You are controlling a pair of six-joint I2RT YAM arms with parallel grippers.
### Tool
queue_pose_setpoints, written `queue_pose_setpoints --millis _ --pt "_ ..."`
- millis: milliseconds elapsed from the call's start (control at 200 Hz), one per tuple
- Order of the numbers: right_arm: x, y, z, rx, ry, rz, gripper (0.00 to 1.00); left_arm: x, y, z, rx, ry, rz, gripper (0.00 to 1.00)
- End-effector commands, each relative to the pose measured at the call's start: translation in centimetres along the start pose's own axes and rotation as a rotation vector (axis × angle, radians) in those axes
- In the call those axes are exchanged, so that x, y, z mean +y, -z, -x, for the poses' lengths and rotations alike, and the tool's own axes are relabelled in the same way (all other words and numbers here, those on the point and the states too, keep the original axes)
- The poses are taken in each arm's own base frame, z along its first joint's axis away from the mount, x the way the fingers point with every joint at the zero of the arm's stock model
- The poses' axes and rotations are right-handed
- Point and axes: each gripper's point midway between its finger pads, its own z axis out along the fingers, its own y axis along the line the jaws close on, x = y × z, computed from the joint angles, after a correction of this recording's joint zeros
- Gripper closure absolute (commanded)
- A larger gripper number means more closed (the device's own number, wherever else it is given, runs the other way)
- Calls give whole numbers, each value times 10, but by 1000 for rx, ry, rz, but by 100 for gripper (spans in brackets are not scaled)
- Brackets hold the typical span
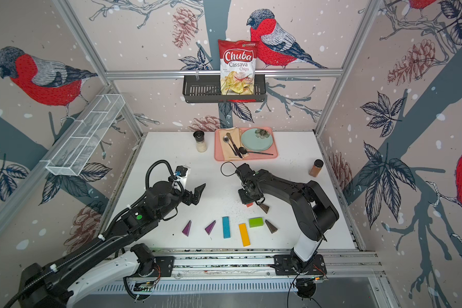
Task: Assemble a small pinwheel with building blocks
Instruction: Pick up the building block from the center of the board, then place the building block at the center of the board.
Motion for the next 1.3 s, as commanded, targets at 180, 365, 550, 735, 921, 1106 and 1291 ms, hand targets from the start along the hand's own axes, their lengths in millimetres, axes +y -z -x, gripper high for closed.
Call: queue_pose_setpoints --millis 180,365,550,735,921,1106,1291 --pt "0 1 20 -77 78 -9 82 6 6 10 -33 10 29 4" --pt "8 8 58 -182 388 7 87 17 20 27 -83 44 84 4" --pt "41 25 107 -338 830 115 87 37 35 16 31 192 182 5" --pt "71 21 126 -350 1123 265 87 52 62 24 -30 384 243 7" --pt "73 -3 128 -282 1238 211 86 66 83 29 -120 473 293 7" --pt "76 -14 121 -227 1281 210 85 67 85 28 -56 412 318 7" --pt "75 -23 117 -182 1293 185 83 65 84 20 -24 401 312 7"
